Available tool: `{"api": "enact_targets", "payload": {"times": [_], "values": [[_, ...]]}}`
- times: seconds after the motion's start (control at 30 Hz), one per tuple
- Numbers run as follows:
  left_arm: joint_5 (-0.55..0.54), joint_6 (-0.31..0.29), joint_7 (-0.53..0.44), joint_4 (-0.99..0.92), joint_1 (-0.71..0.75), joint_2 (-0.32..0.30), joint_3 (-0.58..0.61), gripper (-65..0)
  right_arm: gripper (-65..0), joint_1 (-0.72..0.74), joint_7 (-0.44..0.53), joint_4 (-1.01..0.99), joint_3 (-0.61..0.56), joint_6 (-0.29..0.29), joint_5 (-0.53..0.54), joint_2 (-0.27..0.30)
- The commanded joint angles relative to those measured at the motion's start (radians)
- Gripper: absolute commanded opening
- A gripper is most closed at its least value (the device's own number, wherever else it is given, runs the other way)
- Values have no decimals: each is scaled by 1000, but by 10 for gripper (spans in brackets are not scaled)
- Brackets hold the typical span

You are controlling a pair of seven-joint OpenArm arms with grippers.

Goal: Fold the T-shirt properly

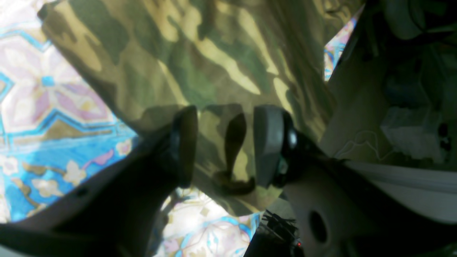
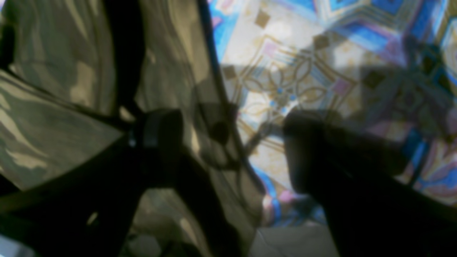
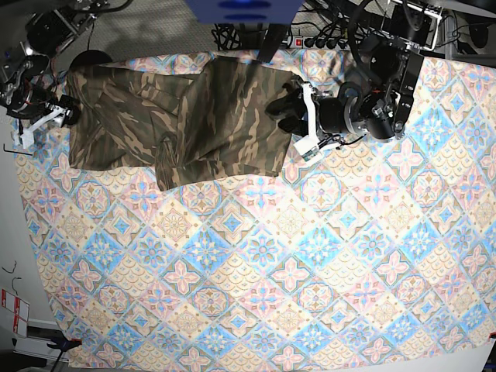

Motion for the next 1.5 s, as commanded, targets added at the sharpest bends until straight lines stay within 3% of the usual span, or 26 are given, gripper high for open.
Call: {"api": "enact_targets", "payload": {"times": [0.0, 0.17, 0.5, 0.8, 0.9, 1.1, 1.2, 1.47], "values": [[-22, -6, -16, 16, -11, -3, -4, -391, -209, 6, 3, -12, -28, 3, 9, -8], [-22, -6, -18, 16, -12, -3, -5, -390, -210, -2, -13, -6, -108, 3, 38, -57], [-22, -6, -21, 13, -12, -3, -5, -390, -210, -73, -72, 13, -270, 3, 291, -61], [-19, -6, -18, 10, -28, -3, -5, -395, -214, -157, -71, 210, -289, 3, 308, -64], [-19, -6, -16, -15, -32, -2, -4, -396, -304, -157, -71, 215, -289, 3, 305, -64], [-13, -6, -22, -53, -32, 1, 4, -397, -639, -151, -69, 210, -292, 3, 302, -64], [31, -6, -22, -55, -31, 15, 5, -397, -631, -146, -69, 210, -286, 3, 302, -63], [188, -6, -15, -56, -31, 139, 18, -397, -635, 4, -72, 189, -286, 3, 304, -20]]}}
